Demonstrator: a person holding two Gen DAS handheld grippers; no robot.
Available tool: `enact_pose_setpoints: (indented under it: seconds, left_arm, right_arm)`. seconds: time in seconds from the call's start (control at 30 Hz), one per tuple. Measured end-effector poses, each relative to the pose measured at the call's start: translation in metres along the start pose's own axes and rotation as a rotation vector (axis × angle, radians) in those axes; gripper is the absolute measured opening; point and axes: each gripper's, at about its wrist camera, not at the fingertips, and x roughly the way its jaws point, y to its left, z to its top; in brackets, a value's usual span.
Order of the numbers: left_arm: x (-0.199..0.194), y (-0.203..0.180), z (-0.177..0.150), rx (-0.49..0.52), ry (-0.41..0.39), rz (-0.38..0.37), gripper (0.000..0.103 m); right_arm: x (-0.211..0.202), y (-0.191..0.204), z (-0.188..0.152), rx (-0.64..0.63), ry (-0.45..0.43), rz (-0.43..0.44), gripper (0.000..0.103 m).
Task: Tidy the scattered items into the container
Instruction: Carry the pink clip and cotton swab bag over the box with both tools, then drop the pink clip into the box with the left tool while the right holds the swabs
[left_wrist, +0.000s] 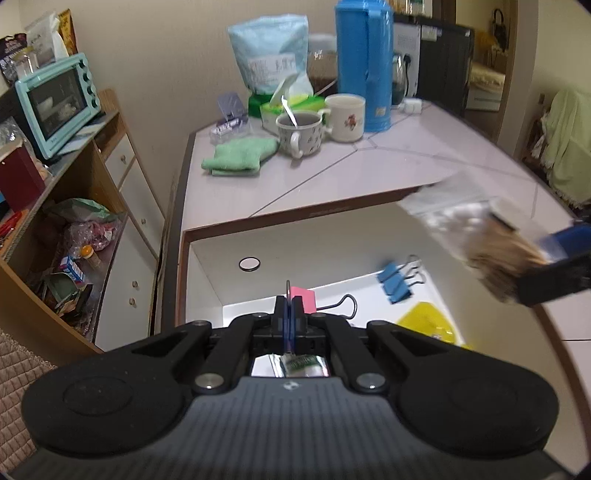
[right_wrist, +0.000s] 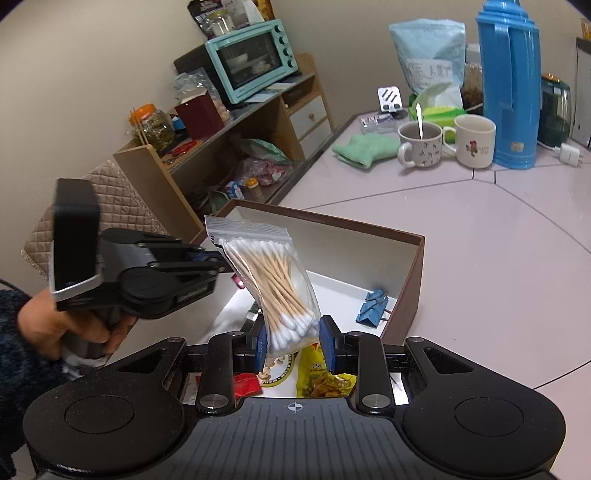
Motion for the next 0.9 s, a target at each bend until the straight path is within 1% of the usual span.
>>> enact_pose_setpoints:
  seconds: [0.2, 0.23, 0.33, 0.4, 0.53, 0.63, 0.77, 0.9]
  left_arm:
    - [0.038, 0.011, 0.004, -0.015, 0.038, -0.003, 0.000]
    - [0.042, 0.012, 0.004, -0.018, 0.040, -0.001, 0.003]
    - [0.043, 0.015, 0.005, -0.019, 0.037, 0.007, 0.009]
    - [0.041, 0.017, 0.006, -0.022, 0.030, 0.012, 0.009]
    - [0.025, 0.021, 0.007, -0.043, 0.014, 0.011, 0.009]
    - [0.006, 0.024, 0.005, -0.067, 0.009, 0.011, 0.009]
    - [-0.022, 0.026, -0.003, -0.089, 0.010, 0.011, 0.009]
    - [-0.047, 0.028, -0.015, -0.131, 0.026, 0.015, 0.010]
  right_arm:
    - [0.012, -0.012, 0.004, 0.043, 0.013, 0.008, 0.029]
    - [0.013, -0.013, 0.005, 0.048, 0.015, 0.010, 0.029]
    - [0.017, -0.014, 0.006, 0.059, 0.017, 0.014, 0.029]
    - [0.019, -0.015, 0.006, 0.066, 0.018, 0.017, 0.029]
    - [0.020, -0.015, 0.007, 0.076, 0.017, 0.020, 0.029]
    - [0.020, -0.015, 0.007, 0.082, 0.014, 0.021, 0.029]
    - [0.022, -0.013, 0.007, 0.086, 0.015, 0.017, 0.029]
    - [0.025, -0.011, 0.008, 0.084, 0.018, 0.021, 0.029]
